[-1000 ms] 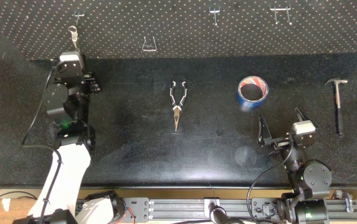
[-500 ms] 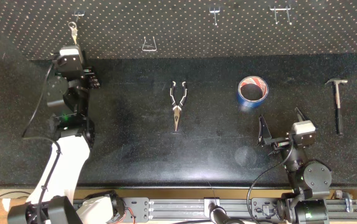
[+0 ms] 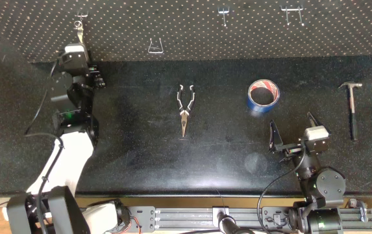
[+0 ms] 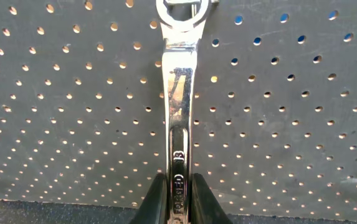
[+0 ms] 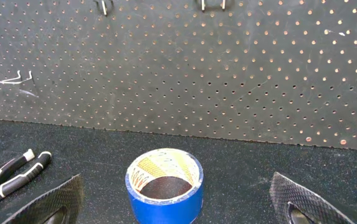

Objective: Place Tools Onto Pegboard

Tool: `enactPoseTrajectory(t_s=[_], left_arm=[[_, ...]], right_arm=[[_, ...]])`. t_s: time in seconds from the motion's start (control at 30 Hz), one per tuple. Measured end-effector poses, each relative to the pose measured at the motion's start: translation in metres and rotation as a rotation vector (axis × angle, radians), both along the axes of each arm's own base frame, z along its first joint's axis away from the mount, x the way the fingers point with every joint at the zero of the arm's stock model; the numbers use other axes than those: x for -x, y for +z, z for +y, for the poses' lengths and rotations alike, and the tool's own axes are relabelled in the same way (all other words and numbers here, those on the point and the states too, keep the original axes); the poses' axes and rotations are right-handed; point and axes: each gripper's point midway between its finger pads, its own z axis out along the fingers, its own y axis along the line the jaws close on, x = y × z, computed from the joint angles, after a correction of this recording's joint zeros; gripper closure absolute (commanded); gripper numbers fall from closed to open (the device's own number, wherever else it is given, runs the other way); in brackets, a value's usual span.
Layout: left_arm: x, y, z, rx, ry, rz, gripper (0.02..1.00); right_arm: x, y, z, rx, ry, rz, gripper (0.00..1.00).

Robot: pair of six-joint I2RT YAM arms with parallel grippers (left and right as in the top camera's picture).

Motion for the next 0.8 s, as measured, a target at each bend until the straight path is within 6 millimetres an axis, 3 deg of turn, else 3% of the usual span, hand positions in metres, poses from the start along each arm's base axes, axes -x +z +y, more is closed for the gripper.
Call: enactPoseTrajectory(t_s=[0.23,0.27,0.3,0.33,0.47,0.53,0.67,0.73,0.8], left_arm=[[-0.016,-0.003,-0.004,0.012,-0.038,0.010,0.991],[-0.017,-0.004,-0.003,0.013,-0.038,0.012,0.695],[-0.018,-0.005,-0.003,0.013,-0.038,0.013,0.308],[-0.020,-0.005,-0.003,0.021,-0.036,0.012,0.023],[-0.018,-0.012,-0.004,0.034,-0.038,0.051,0.023],[-0.004,-0.016,-0.007,0.050,-0.038,0.124,0.023],[0.042,0.011,-0.009,0.054,0.000,0.200,0.023],[0.070,0.042,-0.011,0.038,0.020,0.160,0.023],[0.092,0.059,-0.008,0.019,0.063,0.139,0.023]], right_arm=[[0.000,0.000,0.000,0.000,0.000,0.000,0.025],[0.000,0.000,0.000,0.000,0.000,0.000,0.025],[0.000,0.000,0.000,0.000,0.000,0.000,0.025],[0.000,0.000,0.000,0.000,0.000,0.000,0.027],[0.000,0.000,0.000,0.000,0.000,0.000,0.025],[0.000,0.000,0.000,0.000,0.000,0.000,0.025],[0.000,0.000,0.000,0.000,0.000,0.000,0.025],[0.000,0.000,0.000,0.000,0.000,-0.001,0.027],[0.000,0.000,0.000,0.000,0.000,0.000,0.025]])
